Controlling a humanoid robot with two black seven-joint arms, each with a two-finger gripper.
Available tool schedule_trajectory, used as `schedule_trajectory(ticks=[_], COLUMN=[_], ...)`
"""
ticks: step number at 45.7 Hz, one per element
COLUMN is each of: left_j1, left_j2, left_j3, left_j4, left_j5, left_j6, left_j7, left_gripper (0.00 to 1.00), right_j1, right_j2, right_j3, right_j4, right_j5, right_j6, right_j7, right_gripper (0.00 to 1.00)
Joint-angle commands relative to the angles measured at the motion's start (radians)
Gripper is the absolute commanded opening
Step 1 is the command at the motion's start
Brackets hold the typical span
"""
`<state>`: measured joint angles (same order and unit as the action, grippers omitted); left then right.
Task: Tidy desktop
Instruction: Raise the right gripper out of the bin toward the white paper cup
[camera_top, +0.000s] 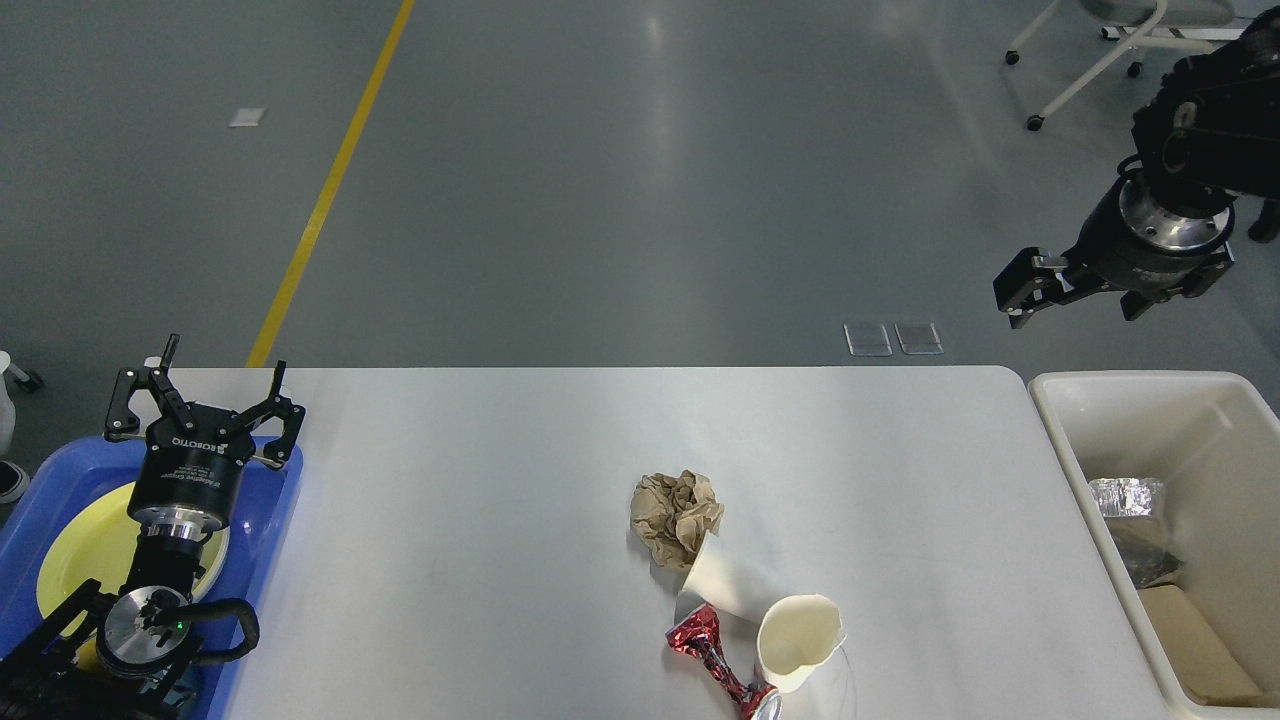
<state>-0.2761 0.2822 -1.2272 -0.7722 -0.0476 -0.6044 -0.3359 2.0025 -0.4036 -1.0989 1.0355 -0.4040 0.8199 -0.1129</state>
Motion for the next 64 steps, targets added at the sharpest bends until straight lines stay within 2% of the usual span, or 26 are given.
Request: schedule_trajectory(ticks=[1, 9, 11, 14, 31, 44, 52, 58, 64], left_j1=[0.0, 0.0, 0.0, 0.0, 0.0, 0.0, 0.0, 0.0, 0.0], left_j2=[0.0, 0.0, 0.0, 0.0, 0.0, 0.0, 0.0, 0.0, 0.0], left_j3=[0.0, 0.0, 0.0, 0.0, 0.0, 0.0, 0.0, 0.0, 0.0], left_j4=[0.001, 0.001, 0.001, 0.001, 0.001, 0.001, 0.001, 0.001, 0.001], left_j5=[0.0, 0.0, 0.0, 0.0, 0.0, 0.0, 0.0, 0.0, 0.0], left_j6=[0.0, 0.0, 0.0, 0.0, 0.0, 0.0, 0.0, 0.0, 0.0], left_j7=[0.0, 0.0, 0.0, 0.0, 0.0, 0.0, 0.0, 0.0, 0.0], left_gripper=[0.96, 0.96, 0.96, 0.96, 0.96, 0.96, 0.96, 0.96, 0.96], right_j1=[0.186, 0.501, 0.544, 0.576, 0.545, 0.42, 0.325, 0.205, 0.058], right_j2=[0.014, 0.017, 0.025, 0.052, 0.098, 0.115, 0.134, 0.143, 0.186], right_j3=[-0.05, -0.174, -0.183, -0.183, -0.179, -0.164, -0.079, -0.003, 0.033], right_j4=[0.182, 0.529, 0.583, 0.624, 0.618, 0.607, 0.609, 0.607, 0.606], right_j5=[0.128, 0.209, 0.24, 0.303, 0.34, 0.386, 0.412, 0.41, 0.403], right_j6=[0.065, -0.014, -0.025, -0.025, -0.038, -0.065, -0.087, -0.153, -0.28], right_j7=[-0.002, -0.002, -0.002, -0.002, -0.001, -0.001, -0.002, -0.002, -0.025], right_gripper=[1.0, 0.98, 0.97, 0.9, 0.92, 0.92, 0.92, 0.93, 0.95])
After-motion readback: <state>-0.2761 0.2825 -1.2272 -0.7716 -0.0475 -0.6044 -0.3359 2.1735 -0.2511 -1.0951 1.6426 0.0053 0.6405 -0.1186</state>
